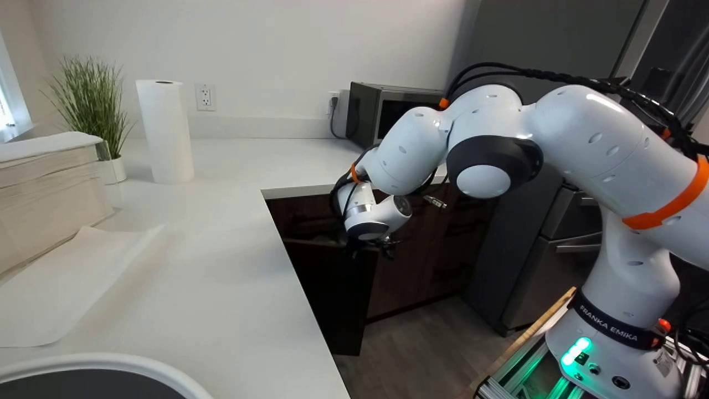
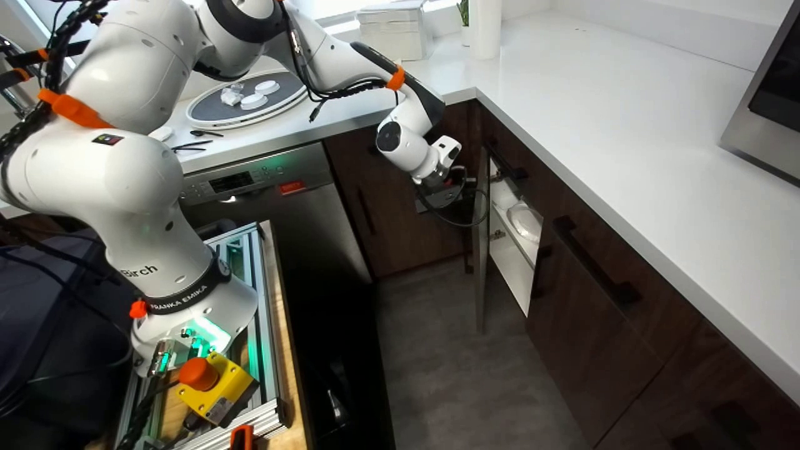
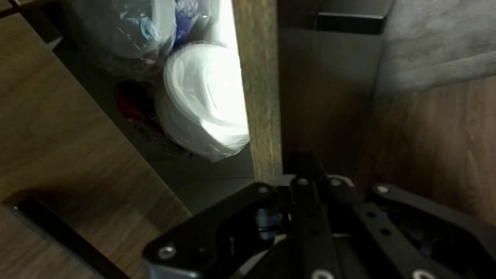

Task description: Close the cabinet door

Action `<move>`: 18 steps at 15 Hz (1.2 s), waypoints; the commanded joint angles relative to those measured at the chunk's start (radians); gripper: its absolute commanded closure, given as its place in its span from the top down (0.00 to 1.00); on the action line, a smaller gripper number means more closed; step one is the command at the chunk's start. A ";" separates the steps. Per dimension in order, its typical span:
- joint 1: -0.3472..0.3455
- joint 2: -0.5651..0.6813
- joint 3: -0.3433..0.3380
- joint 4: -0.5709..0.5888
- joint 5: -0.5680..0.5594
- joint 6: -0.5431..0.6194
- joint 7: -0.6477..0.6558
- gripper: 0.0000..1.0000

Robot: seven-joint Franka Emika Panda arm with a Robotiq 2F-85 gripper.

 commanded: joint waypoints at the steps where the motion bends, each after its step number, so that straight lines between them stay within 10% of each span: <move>1: 0.046 0.072 -0.059 0.039 -0.005 0.025 0.130 0.00; 18: 0.034 -0.057 0.025 -0.133 -0.169 -0.009 0.124 0.01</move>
